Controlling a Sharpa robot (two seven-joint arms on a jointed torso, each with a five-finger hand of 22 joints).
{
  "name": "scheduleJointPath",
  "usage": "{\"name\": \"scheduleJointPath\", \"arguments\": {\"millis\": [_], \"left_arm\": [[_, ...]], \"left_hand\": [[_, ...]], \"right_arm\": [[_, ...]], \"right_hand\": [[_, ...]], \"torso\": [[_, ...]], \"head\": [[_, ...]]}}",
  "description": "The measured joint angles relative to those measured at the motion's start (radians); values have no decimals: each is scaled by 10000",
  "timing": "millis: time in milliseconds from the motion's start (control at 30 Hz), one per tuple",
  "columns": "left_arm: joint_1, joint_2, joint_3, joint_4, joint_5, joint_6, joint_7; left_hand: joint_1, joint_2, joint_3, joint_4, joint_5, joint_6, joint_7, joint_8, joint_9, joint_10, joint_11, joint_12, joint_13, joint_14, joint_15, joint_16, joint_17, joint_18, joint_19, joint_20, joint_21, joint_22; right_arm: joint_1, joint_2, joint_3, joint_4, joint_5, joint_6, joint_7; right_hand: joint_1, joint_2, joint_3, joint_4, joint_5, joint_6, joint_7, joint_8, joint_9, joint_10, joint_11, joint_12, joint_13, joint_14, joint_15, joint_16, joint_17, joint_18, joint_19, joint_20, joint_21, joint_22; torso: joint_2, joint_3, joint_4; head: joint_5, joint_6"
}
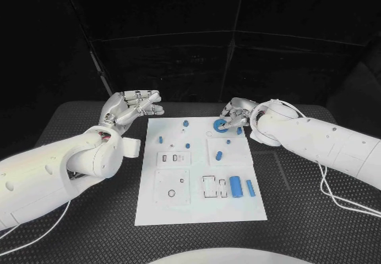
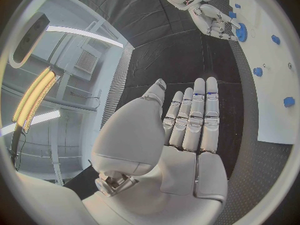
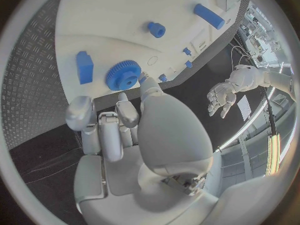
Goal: Assemble the parts on the task board
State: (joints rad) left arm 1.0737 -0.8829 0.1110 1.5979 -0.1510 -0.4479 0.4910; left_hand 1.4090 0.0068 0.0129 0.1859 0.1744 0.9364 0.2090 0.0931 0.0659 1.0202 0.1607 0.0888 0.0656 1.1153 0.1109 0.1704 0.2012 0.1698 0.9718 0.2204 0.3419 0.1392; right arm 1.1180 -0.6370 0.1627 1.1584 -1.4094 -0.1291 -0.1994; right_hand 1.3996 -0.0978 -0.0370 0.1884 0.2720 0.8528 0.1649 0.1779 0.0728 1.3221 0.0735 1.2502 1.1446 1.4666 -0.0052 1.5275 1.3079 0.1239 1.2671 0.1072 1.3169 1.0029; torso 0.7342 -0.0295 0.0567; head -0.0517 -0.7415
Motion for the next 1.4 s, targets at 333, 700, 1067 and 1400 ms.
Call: {"name": "scheduleJointPath", "arguments": {"millis": [333,700,1067,1400], "left_arm": [[0,-8,0,-14,0,5,-2],[0,2,0,-34,0,8,-6],[0,6,0,-39,-1,13,-9],[0,-5,0,-29,-1,17,-14]], "left_hand": [[0,0,0,0,0,0,0,0,0,0,0,0,0,0,0,0,-1,0,0,0,0,1],[0,0,0,0,0,0,0,0,0,0,0,0,1,0,0,0,-2,0,0,0,0,1],[0,0,0,0,0,0,0,0,0,0,0,0,1,0,0,0,-3,0,0,0,0,2],[0,0,0,0,0,0,0,0,0,0,0,0,1,0,0,0,15,0,0,0,0,-15]], "right_arm": [[-1,-40,0,34,-272,217,-50],[11,63,12,12,-591,311,-59],[-3,243,9,27,-1430,190,-89],[-77,105,-11,525,-1968,-411,-165]], "right_hand": [[115,116,68,-68,0,108,-42,127,8,198,16,392,501,0,0,42,-1,2,71,-2,76,168],[694,406,425,-488,-301,375,-61,263,2,397,-41,813,1034,0,0,90,-2,-159,107,-38,221,348],[796,510,771,-683,-803,1066,-195,541,-6,944,-157,1453,1636,0,0,156,-3,-156,217,-74,308,557],[647,650,946,-643,-696,1348,-234,670,-7,1234,-271,1816,1634,-20,-127,197,-4,-156,323,-181,431,733]], "torso": [[-5,0,-12],[-4,3,-8],[-4,2,-7],[-4,5,4]], "head": [[12,-21],[-10,-47],[-37,-58],[-30,-61]]}}
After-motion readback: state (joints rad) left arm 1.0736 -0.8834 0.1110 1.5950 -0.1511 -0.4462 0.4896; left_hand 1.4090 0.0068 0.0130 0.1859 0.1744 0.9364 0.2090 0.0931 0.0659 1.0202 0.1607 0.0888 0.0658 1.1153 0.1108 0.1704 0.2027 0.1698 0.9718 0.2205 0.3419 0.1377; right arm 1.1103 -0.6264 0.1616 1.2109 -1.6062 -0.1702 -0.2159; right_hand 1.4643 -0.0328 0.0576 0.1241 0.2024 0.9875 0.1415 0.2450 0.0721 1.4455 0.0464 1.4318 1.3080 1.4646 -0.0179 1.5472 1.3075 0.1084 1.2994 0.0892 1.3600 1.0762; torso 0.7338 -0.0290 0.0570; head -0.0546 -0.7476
